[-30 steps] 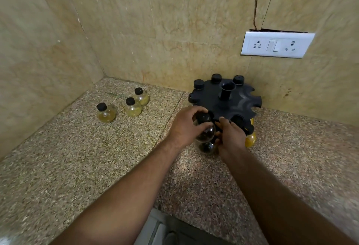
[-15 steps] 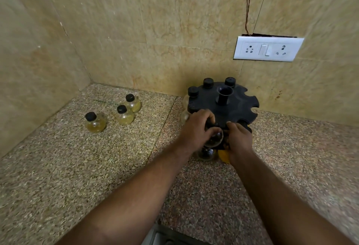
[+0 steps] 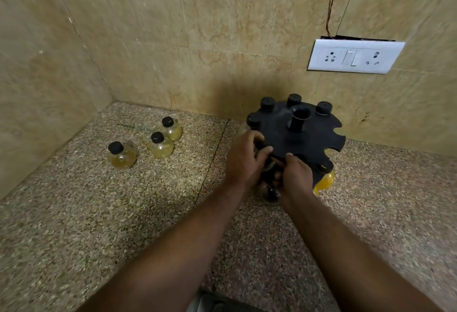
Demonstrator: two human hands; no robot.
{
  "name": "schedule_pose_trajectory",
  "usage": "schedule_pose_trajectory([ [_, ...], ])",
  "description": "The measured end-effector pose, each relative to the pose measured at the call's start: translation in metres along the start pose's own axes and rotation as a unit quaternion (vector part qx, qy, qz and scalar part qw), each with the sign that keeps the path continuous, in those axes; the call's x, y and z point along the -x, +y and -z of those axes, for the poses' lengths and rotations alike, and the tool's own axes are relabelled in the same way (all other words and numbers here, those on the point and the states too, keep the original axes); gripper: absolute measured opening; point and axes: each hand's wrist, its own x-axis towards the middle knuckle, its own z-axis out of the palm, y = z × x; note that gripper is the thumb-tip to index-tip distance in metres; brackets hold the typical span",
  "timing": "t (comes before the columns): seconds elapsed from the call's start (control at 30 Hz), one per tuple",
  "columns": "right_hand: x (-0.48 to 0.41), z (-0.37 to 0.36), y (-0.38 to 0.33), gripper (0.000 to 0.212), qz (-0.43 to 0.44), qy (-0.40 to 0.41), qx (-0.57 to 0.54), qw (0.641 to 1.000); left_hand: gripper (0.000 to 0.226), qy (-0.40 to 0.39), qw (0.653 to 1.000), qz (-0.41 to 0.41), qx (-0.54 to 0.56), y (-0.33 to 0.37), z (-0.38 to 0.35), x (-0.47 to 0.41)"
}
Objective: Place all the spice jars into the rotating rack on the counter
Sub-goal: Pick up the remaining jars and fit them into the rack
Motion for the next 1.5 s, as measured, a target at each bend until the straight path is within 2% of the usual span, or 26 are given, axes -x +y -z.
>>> schedule_pose_trajectory([
  [0.1, 0.012, -0.019, 0.002, 0.038, -0.007, -0.008, 0.014, 1.0, 0.033, 0.022, 0.999, 0.025, 0.026, -0.014, 0.01, -0.008],
  [0.23, 0.022, -0.037, 0.017, 0.03, 0.013, -0.025, 0.036, 0.999, 0.036, 0.028, 0.998, 0.052, 0.033, -0.04, 0.019, -0.011],
  [0.43, 0.012, -0.076, 0.057, 0.026, 0.029, -0.082, 0.15, 0.985, 0.035, 0.05, 0.987, 0.146, 0.035, -0.107, 0.039, 0.006],
  [0.57, -0.009, -0.108, 0.081, 0.024, 0.035, -0.128, 0.245, 0.96, 0.038, 0.086, 0.97, 0.229, 0.001, -0.151, 0.06, 0.015],
  [0.67, -0.02, -0.135, 0.093, 0.033, 0.077, -0.169, 0.364, 0.913, 0.041, 0.127, 0.952, 0.279, -0.017, -0.179, 0.078, 0.017],
  [0.77, -0.026, -0.164, 0.103, 0.048, 0.106, -0.212, 0.453, 0.86, 0.055, 0.157, 0.935, 0.316, -0.043, -0.201, 0.097, 0.013],
  [0.93, -0.039, -0.205, 0.125, 0.07, 0.146, -0.292, 0.565, 0.757, 0.073, 0.211, 0.928, 0.295, -0.084, -0.229, 0.122, -0.002],
  [1.03, -0.049, -0.229, 0.138, 0.084, 0.149, -0.32, 0.641, 0.682, 0.077, 0.193, 0.932, 0.297, -0.076, -0.253, 0.131, -0.017],
  [1.1, -0.051, -0.237, 0.141, 0.091, 0.15, -0.328, 0.695, 0.621, 0.075, 0.176, 0.943, 0.269, -0.088, -0.262, 0.135, -0.023],
  [1.17, -0.058, -0.245, 0.146, 0.095, 0.14, -0.337, 0.729, 0.58, 0.07, 0.152, 0.952, 0.247, -0.095, -0.273, 0.137, -0.032],
  [1.3, -0.071, -0.254, 0.15, 0.105, 0.125, -0.347, 0.753, 0.545, 0.064, 0.117, 0.963, 0.225, -0.086, -0.287, 0.139, -0.042],
  [1.5, -0.076, -0.267, 0.158, 0.119, 0.094, -0.352, 0.754, 0.547, 0.052, 0.125, 0.97, 0.189, -0.083, -0.299, 0.136, -0.048],
])
